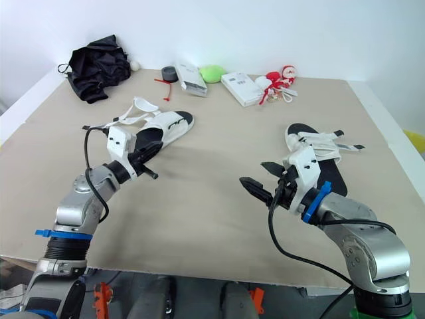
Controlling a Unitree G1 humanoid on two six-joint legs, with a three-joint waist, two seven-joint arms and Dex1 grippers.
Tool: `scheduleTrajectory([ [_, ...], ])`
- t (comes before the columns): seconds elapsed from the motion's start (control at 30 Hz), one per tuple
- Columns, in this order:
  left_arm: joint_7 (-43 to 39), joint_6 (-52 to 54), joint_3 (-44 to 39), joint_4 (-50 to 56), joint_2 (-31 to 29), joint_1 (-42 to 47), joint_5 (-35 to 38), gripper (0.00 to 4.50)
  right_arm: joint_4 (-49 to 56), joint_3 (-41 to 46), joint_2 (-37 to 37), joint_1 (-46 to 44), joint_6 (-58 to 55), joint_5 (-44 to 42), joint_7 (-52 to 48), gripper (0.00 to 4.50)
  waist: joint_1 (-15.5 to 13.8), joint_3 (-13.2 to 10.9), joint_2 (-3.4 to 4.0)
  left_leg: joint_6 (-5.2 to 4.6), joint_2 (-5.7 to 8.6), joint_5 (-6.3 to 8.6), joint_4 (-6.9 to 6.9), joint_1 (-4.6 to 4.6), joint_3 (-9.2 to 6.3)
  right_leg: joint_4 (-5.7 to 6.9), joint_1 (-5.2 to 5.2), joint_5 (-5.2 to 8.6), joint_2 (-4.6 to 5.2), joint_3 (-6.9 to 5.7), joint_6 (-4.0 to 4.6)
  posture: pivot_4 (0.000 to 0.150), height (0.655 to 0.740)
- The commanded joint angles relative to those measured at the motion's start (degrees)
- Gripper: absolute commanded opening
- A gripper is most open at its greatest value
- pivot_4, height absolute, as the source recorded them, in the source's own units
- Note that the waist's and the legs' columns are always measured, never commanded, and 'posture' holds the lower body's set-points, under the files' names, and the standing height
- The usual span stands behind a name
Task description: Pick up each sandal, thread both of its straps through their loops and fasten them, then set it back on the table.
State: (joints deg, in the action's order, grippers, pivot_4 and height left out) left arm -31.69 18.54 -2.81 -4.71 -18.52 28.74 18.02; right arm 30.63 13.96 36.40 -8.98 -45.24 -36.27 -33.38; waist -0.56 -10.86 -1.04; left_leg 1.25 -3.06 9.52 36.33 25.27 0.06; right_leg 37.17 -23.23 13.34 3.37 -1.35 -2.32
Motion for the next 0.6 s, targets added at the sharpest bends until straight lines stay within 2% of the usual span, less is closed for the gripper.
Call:
scheduleTrajectory([
  [0.03,0.48,-0.78,-1.52,0.44,-0.23,1.79,0.37,0.00,0.42,1.02,-0.23,-0.91,1.51,-0.61,0.42,4.02,0.01,0.00,0.00,0.00,0.00,0.00,0.00,-0.01,0.00,0.00,0.00,-0.01,0.00,0.00,0.00,0.150,0.7400],
  [0.27,1.16,-0.33,-2.18,1.25,0.61,0.77,1.44,0.00,-0.36,-0.81,-0.81,-1.86,1.92,-0.12,0.54,4.02,0.03,0.00,0.00,0.00,0.00,0.00,0.00,-0.02,0.03,0.00,0.00,-0.02,-0.01,0.06,-0.01,0.150,0.7400],
  [0.37,4.68,0.39,-4.14,-1.33,0.55,1.37,0.62,0.79,-0.63,-1.23,-1.04,-3.09,1.77,-0.69,0.35,4.12,0.04,0.00,0.00,0.00,0.00,0.00,0.00,-0.02,0.04,0.00,0.00,-0.02,-0.01,0.09,-0.02,0.150,0.7400],
  [0.47,6.91,0.82,-3.94,-4.93,-0.49,2.88,-1.76,2.29,-0.66,-1.32,-1.38,-3.88,1.59,-1.42,0.19,4.12,0.06,0.00,0.00,0.00,0.00,-0.01,0.00,-0.05,0.04,0.00,0.00,-0.04,-0.03,0.10,-0.02,0.150,0.7400],
  [0.5,7.25,0.76,-3.63,-6.19,-0.88,3.38,-2.57,2.61,-0.53,-1.44,-1.48,-4.09,1.55,-1.66,0.11,4.12,0.06,0.00,0.00,0.00,0.00,-0.01,0.00,-0.05,0.04,0.01,0.00,-0.04,-0.04,0.10,-0.02,0.150,0.7400],
  [0.57,7.50,0.85,-2.40,-9.22,-1.46,4.78,-4.29,3.55,-0.23,-1.94,-1.52,-4.40,1.40,-1.71,0.20,4.12,0.06,0.00,0.00,0.00,0.00,-0.01,0.00,-0.05,0.03,0.01,0.00,-0.05,-0.06,0.12,-0.02,0.150,0.7400],
  [0.6,7.56,0.76,-1.89,-10.65,-1.48,5.51,-4.98,3.55,-0.11,-2.18,-1.58,-4.50,1.43,-1.72,0.22,4.12,0.06,0.00,0.00,0.00,0.00,-0.01,0.00,-0.04,0.04,0.01,0.00,-0.05,-0.06,0.13,-0.02,0.150,0.7400],
])
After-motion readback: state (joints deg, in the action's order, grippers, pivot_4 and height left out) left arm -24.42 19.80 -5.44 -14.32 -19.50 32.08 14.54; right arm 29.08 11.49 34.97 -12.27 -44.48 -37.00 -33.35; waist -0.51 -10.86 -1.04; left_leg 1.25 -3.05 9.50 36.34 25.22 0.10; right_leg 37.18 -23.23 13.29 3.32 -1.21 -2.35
